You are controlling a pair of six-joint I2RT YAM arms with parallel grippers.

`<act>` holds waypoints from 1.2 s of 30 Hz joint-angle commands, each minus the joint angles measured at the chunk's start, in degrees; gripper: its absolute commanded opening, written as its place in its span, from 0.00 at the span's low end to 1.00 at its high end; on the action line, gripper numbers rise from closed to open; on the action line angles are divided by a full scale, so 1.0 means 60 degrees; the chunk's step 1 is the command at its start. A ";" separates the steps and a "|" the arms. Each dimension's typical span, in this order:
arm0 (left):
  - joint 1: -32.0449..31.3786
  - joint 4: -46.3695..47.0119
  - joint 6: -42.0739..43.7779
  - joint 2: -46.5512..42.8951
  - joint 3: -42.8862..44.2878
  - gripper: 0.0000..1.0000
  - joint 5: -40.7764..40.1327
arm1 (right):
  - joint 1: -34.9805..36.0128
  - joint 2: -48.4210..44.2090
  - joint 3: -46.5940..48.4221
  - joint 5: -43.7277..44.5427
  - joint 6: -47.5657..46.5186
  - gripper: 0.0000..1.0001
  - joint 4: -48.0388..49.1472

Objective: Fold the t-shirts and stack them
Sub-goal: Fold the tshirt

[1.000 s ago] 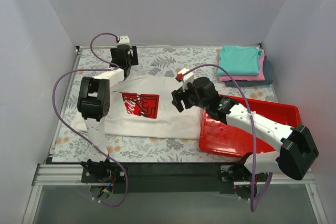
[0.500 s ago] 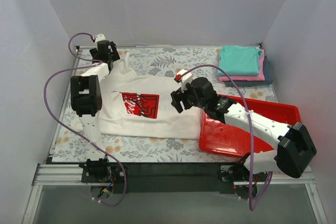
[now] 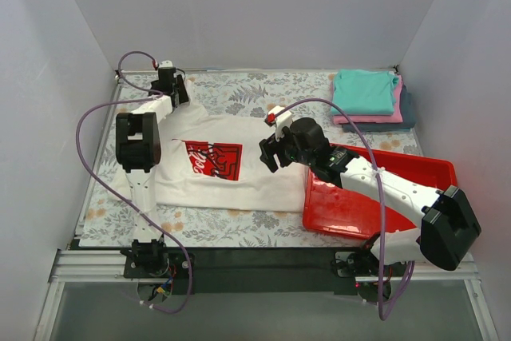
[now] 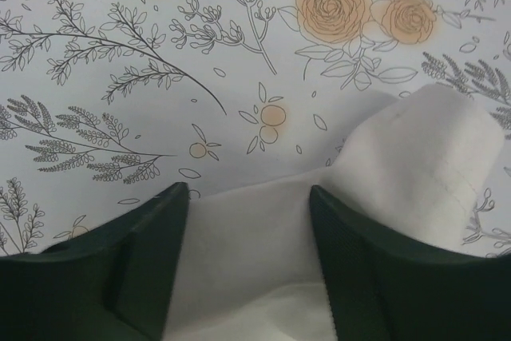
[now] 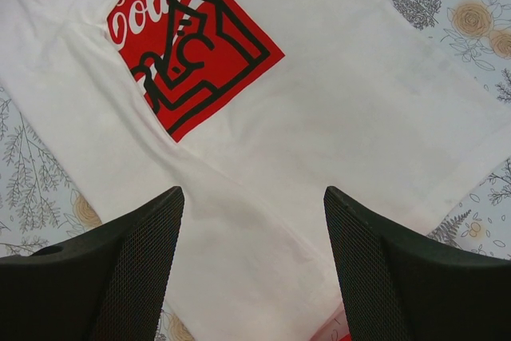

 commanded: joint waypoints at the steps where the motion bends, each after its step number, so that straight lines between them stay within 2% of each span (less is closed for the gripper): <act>1: 0.0034 -0.0544 0.0245 0.0230 0.0599 0.50 -0.0088 | -0.0016 -0.0011 0.0320 -0.0074 0.0033 0.65 0.0314; 3: 0.0048 -0.0603 0.0304 0.0347 0.0716 0.41 -0.0277 | -0.0016 -0.0055 0.0291 -0.0030 0.0033 0.65 0.0314; 4: 0.0048 -0.0618 0.0333 0.0377 0.0716 0.34 -0.0351 | -0.0030 -0.0085 0.0276 -0.0030 0.0033 0.65 0.0329; 5: 0.0048 -0.0603 0.0362 0.0406 0.0716 0.19 -0.0410 | -0.0030 -0.0070 0.0276 -0.0030 0.0018 0.65 0.0314; 6: 0.0048 -0.0603 0.0435 0.0421 0.0731 0.10 -0.0468 | -0.0016 -0.0085 0.0262 -0.0016 0.0018 0.65 0.0329; 8: 0.0048 -0.0647 0.0509 0.0494 0.0775 0.01 -0.0600 | -0.0016 -0.0070 0.0276 -0.0015 0.0033 0.65 0.0329; 13: 0.0048 -0.0706 0.0450 0.0348 0.0717 0.00 -0.0615 | -0.0016 -0.0056 0.0276 -0.0016 0.0033 0.65 0.0314; 16: 0.0121 -0.0283 0.0698 0.0056 0.0410 0.00 -0.1331 | -0.0030 -0.0056 0.0276 -0.0059 0.0018 0.65 0.0329; 20: 0.0663 -0.0018 0.0714 -0.0121 0.0131 0.00 -0.1581 | -0.0016 0.0017 0.0320 -0.0089 0.0018 0.65 0.0314; 28: 0.0752 0.0173 0.1065 -0.0282 0.0072 0.00 -0.2475 | -0.0016 0.0223 0.0423 -0.0132 -0.0070 0.65 0.0314; 29: 0.0752 0.0202 0.1066 -0.0355 0.0072 0.06 -0.2563 | -0.0030 0.0237 0.0437 -0.0133 -0.0070 0.65 0.0314; 33: 0.0635 0.0202 0.0627 -0.0925 -0.0147 0.42 -0.2374 | -0.0016 0.0354 0.0481 -0.0147 -0.0099 0.65 0.0314; 36: 0.0313 0.0582 0.0626 -0.1453 -0.0236 0.57 -0.2212 | -0.0016 0.0442 0.0496 -0.0133 -0.0114 0.65 0.0314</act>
